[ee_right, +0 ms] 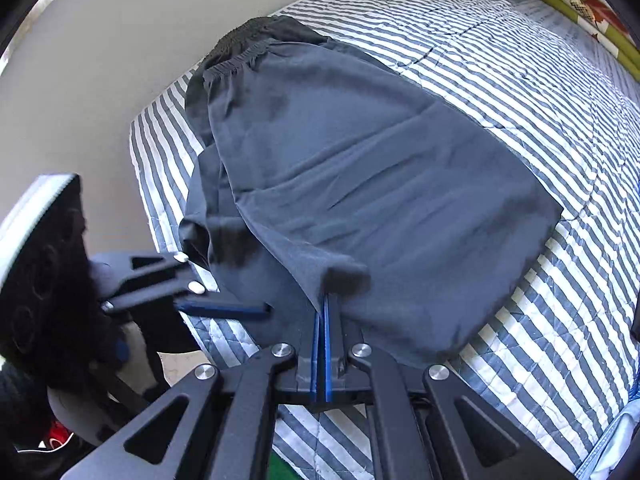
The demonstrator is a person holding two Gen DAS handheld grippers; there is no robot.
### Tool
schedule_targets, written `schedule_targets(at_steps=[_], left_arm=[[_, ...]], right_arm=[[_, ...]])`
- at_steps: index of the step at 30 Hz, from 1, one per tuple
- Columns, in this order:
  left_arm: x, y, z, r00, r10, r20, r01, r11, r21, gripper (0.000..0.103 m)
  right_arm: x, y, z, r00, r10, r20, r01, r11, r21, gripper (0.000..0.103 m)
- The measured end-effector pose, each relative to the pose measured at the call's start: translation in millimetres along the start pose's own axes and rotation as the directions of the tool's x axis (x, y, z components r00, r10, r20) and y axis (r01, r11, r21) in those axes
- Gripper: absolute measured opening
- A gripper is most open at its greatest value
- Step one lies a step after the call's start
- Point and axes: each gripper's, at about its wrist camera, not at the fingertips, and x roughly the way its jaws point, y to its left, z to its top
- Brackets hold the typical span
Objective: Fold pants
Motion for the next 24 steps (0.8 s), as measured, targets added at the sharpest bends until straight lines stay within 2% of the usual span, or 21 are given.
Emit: schedule_targets(at_steps=[4,8,10,13,14,16,17,19,21,24], left_arm=[[26.8,-14.1,-3.3,0.997,-0.073,-0.037,0.073,0.997,0.0,0.062],[26.1,-33.9,-13.6,0.994,-0.111,-0.011,0.111,0.994,0.01,0.061],[23.1,-38.1,-18.4,0.994,-0.113,0.004,0.113,0.994,0.01,0.061],[24.8,-31.5,-24.5,0.991,-0.137,-0.003,0.136,0.989,-0.057,0.061],[25.8,-31.4,-27.7,0.992,-0.125,-0.008,0.124,0.99,-0.069,0.061],[24.8,-37.4,-34.7,0.997,-0.079,-0.018,0.078,0.995,-0.055,0.061],[21.9,-44.2,-38.8,0.998,-0.057,-0.024,0.056,0.998,-0.032,0.061],[12.1,-60.0,-44.2,0.999,-0.024,-0.028,0.025,0.999,0.026,0.061],[-5.1,-77.1,-39.4,1.0,0.026,0.006,-0.027,0.996,0.089,0.061],[-20.2,-87.1,-11.3,0.993,0.086,0.085,-0.097,0.986,0.134,0.063]], right_arm=[[1.3,1.9,4.8,1.0,0.009,-0.001,-0.009,1.0,0.003,0.002],[-0.8,-1.8,8.2,1.0,0.012,0.012,-0.012,1.0,0.016,0.002],[0.5,-4.7,8.1,0.999,0.044,0.004,-0.044,0.999,0.027,0.002],[4.0,-7.3,6.9,0.995,0.097,-0.01,-0.097,0.995,0.025,0.004],[3.1,-7.9,5.7,0.995,0.101,-0.007,-0.101,0.995,0.023,0.006],[-3.3,-13.4,1.8,0.99,0.14,0.016,-0.14,0.989,0.039,0.033],[-10.2,-19.8,-1.8,0.985,0.167,0.051,-0.17,0.984,0.057,0.038],[-24.3,-38.2,-10.0,0.972,0.206,0.118,-0.218,0.971,0.102,0.04],[-36.2,-67.6,-19.7,0.957,0.226,0.182,-0.259,0.95,0.177,0.041],[-40.2,-117.4,-30.3,0.967,0.123,0.224,-0.193,0.926,0.325,0.041]])
